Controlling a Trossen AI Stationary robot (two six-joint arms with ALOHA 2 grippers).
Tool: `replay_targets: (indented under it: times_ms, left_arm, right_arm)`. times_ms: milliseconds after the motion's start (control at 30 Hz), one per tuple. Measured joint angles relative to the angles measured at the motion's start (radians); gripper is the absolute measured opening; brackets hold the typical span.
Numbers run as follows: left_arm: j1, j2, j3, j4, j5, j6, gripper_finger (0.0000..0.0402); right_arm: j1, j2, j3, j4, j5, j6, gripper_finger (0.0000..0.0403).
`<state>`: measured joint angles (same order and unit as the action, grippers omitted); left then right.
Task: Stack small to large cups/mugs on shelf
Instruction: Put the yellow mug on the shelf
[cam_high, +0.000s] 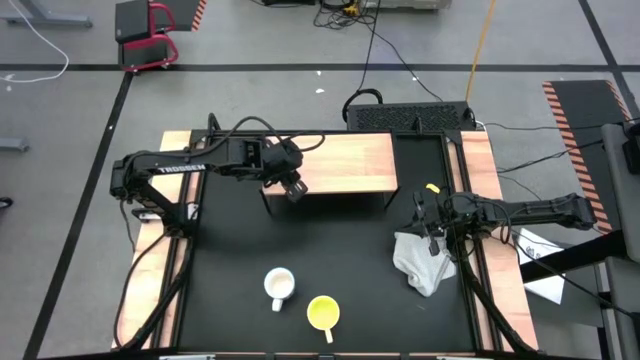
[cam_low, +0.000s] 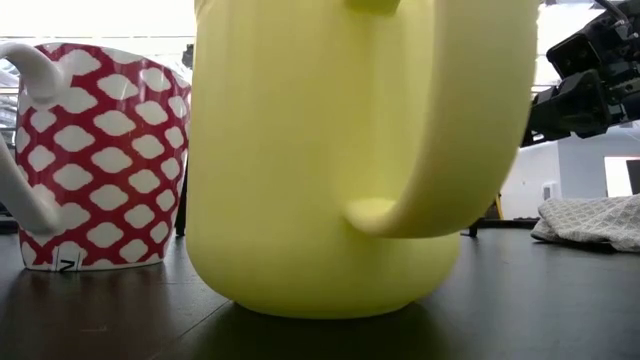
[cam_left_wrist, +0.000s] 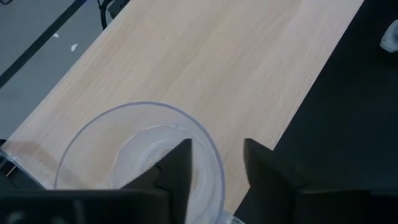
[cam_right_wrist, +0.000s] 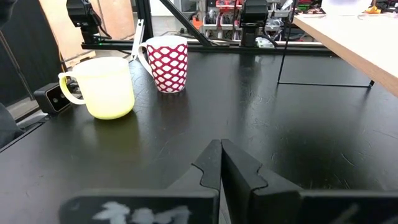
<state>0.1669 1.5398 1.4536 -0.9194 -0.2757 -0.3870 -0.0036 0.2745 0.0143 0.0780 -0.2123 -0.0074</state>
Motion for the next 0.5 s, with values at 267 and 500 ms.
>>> replay_targets:
  times_ms: [267,500]
  left_arm:
    - [0.000,-0.001,0.002,0.005,0.006,0.001,0.0228]
    - [0.000,-0.002,0.003,0.006,0.006,0.004,0.0235]
  right_arm:
    - [0.000,0.000,0.000,0.000,0.000,0.000,0.0000]
    - [0.000,0.000,0.000,0.000,0.000,0.000,0.0000]
